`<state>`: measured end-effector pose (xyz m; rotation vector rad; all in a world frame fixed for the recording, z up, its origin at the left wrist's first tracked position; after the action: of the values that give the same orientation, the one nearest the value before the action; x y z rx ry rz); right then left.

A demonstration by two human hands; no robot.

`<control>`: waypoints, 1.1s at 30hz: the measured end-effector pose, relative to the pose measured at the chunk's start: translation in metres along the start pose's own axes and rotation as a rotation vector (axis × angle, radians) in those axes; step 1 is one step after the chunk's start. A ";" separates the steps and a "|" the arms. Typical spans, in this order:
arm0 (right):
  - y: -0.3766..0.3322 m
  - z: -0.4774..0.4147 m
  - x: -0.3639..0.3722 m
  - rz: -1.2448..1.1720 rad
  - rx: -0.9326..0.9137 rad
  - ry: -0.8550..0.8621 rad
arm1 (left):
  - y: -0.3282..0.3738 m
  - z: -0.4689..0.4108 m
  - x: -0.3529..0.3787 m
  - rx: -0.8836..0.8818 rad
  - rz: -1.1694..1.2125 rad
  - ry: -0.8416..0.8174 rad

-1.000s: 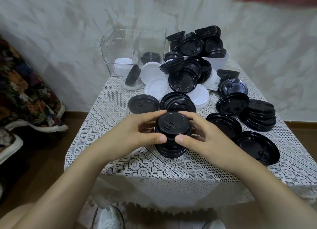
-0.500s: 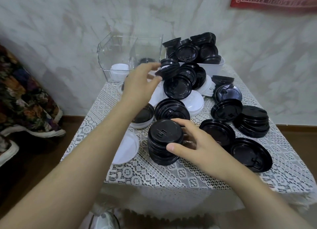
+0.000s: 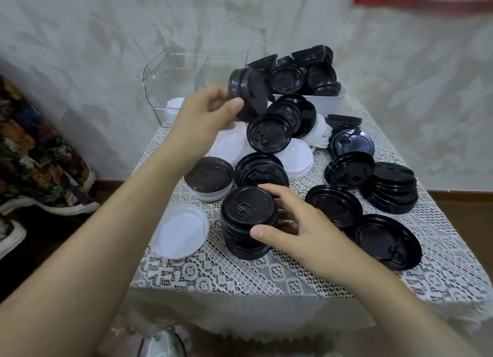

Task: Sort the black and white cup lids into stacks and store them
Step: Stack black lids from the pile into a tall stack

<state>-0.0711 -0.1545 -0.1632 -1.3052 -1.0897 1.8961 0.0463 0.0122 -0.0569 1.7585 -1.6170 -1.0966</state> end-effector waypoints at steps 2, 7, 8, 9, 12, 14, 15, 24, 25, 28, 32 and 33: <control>0.000 0.001 -0.002 -0.017 -0.009 0.018 | 0.006 0.028 -0.002 -0.074 0.143 -0.010; -0.003 0.007 -0.017 -0.037 -0.008 0.089 | 0.012 0.076 -0.003 -0.176 0.384 -0.058; -0.006 0.008 -0.022 -0.049 -0.013 0.129 | 0.012 0.081 -0.003 -0.176 0.396 -0.061; -0.009 0.010 -0.029 -0.066 -0.027 0.189 | 0.013 0.084 -0.002 -0.172 0.409 -0.069; -0.024 0.018 -0.050 -0.128 -0.111 0.383 | 0.016 0.091 0.003 -0.157 0.434 -0.116; -0.033 0.020 -0.052 -0.176 -0.165 0.415 | 0.017 0.095 0.009 -0.151 0.409 -0.161; -0.036 0.020 -0.049 -0.189 -0.185 0.398 | 0.017 0.096 0.011 -0.145 0.389 -0.180; -0.052 0.016 -0.032 -0.204 -0.222 0.344 | 0.018 0.100 0.017 -0.143 0.341 -0.188; -0.050 0.016 -0.033 -0.201 -0.212 0.352 | 0.018 0.099 0.016 -0.140 0.322 -0.172; -0.050 0.020 -0.036 -0.115 -0.205 0.391 | 0.020 0.100 0.016 -0.121 0.225 -0.154; -0.047 0.020 -0.040 -0.083 -0.171 0.441 | 0.025 0.100 0.016 -0.098 0.166 -0.103; -0.046 0.019 -0.041 -0.100 -0.165 0.440 | 0.023 0.100 0.013 -0.091 0.141 -0.083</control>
<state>-0.0739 -0.1711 -0.1005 -1.6293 -1.0669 1.3776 -0.0498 0.0113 -0.0955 1.5345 -1.6848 -1.1710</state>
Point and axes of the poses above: each hand's wrist, its own z-axis away from the middle knuckle, its own x-axis out of the palm, y = z × x, the point moved 9 cm from there along -z, towards the middle knuckle, and after that the axes turned 12 degrees about x, right-handed, at the moved point
